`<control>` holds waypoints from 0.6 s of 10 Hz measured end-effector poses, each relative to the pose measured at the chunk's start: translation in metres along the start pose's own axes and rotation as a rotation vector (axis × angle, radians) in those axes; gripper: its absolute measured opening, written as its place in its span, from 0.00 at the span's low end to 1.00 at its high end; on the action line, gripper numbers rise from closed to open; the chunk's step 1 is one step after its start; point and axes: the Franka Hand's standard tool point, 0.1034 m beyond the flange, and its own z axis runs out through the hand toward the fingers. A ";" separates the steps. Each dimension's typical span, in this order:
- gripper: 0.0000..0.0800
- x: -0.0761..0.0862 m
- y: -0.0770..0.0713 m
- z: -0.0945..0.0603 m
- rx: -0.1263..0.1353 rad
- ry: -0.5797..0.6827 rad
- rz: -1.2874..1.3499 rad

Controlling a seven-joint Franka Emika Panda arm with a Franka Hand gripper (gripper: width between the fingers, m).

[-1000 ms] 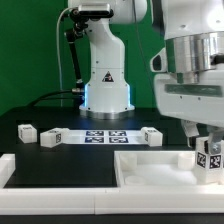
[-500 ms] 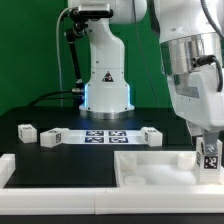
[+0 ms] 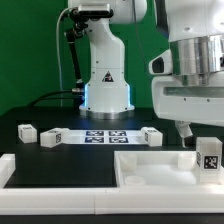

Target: Assemble square table

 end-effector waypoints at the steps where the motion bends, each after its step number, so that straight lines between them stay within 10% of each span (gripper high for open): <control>1: 0.81 0.001 0.000 -0.002 -0.033 0.016 -0.270; 5: 0.78 0.002 -0.001 -0.002 -0.035 0.027 -0.522; 6: 0.60 0.002 -0.001 -0.002 -0.035 0.027 -0.502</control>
Offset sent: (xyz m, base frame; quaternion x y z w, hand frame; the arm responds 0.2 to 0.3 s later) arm 0.0000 0.0000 0.0000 0.0000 0.0000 -0.1938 0.9810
